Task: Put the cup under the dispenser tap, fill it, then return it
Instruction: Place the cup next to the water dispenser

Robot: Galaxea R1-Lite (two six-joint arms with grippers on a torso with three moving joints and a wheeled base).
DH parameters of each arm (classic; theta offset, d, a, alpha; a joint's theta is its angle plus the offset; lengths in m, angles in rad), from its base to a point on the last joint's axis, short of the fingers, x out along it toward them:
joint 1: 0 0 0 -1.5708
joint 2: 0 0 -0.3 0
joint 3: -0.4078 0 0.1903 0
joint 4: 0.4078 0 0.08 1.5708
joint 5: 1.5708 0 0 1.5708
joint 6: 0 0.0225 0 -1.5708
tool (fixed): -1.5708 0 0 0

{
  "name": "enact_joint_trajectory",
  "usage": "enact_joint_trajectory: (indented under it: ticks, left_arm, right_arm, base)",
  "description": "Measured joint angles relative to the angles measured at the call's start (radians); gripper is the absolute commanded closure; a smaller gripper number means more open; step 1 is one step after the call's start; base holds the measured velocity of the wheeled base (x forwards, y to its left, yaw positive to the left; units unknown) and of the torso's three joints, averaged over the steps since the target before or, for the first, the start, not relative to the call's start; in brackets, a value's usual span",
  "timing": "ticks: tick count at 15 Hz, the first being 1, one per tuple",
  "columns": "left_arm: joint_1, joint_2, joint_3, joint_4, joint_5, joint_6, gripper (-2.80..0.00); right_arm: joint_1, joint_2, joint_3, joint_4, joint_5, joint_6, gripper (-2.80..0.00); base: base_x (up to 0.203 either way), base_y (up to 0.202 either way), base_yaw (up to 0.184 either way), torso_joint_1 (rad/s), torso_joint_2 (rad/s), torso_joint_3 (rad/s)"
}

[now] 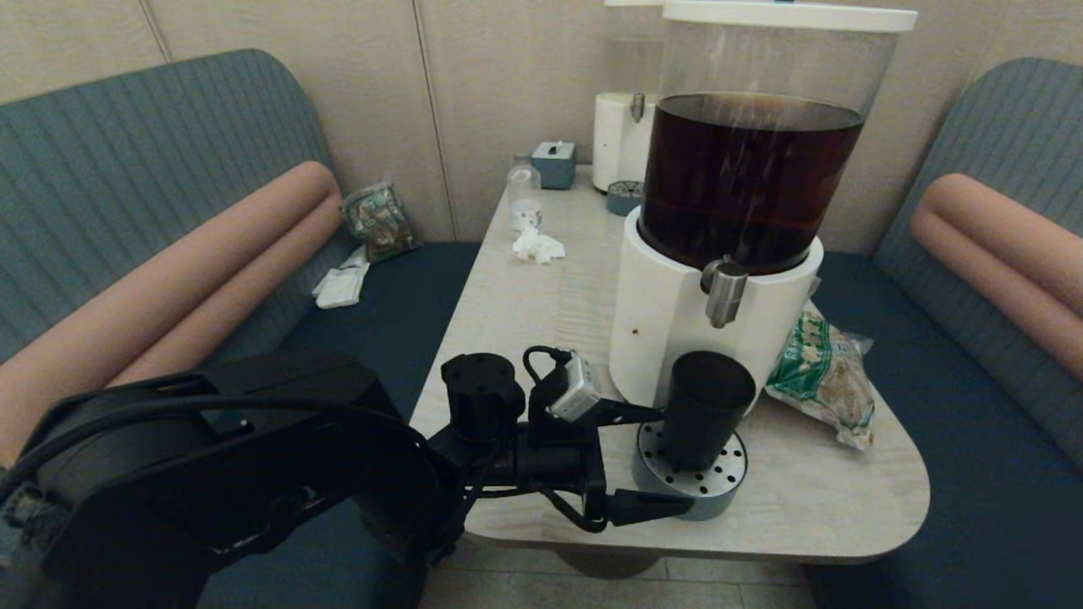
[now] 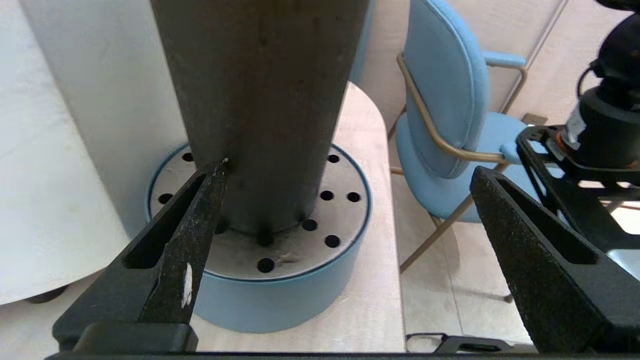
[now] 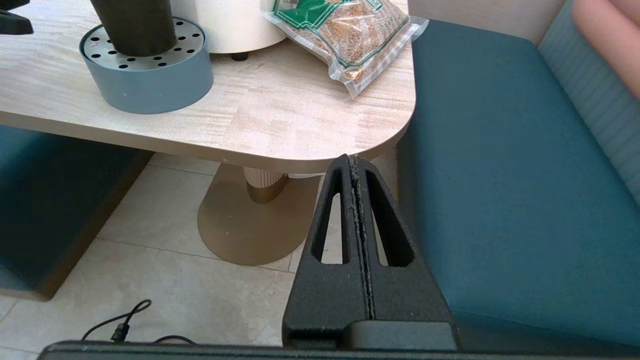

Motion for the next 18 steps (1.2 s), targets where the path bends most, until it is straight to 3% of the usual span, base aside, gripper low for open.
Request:
enact_joint_trajectory:
  ticks: [5,9,12,18]
  left_arm:
    - [-0.001,0.022,-0.032,-0.007,0.028,-0.013,-2.8]
    - [0.001,0.04,-0.064,-0.036,0.092,-0.062,-2.8]
    - [0.0,0.064,-0.114,-0.038,0.14,-0.065,-2.8]
    - [-0.01,0.101,-0.15,-0.04,0.166,-0.066,-2.8]
  right_arm:
    - [0.0,0.0,0.0,0.0,0.0,0.0,0.0]
    - [0.0,0.0,0.0,0.0,0.0,-0.001,0.0]
    - [0.0,0.0,0.0,0.0,0.0,-0.001,0.0]
    - [0.0,0.0,0.0,0.0,0.0,-0.001,0.0]
  base:
    - [0.0,0.0,0.0,0.0,0.0,0.0]
    - [0.0,0.0,0.0,0.0,0.0,0.0]
    - [0.0,0.0,0.0,0.0,0.0,0.0]
    - [0.0,0.0,0.0,0.0,0.0,0.0]
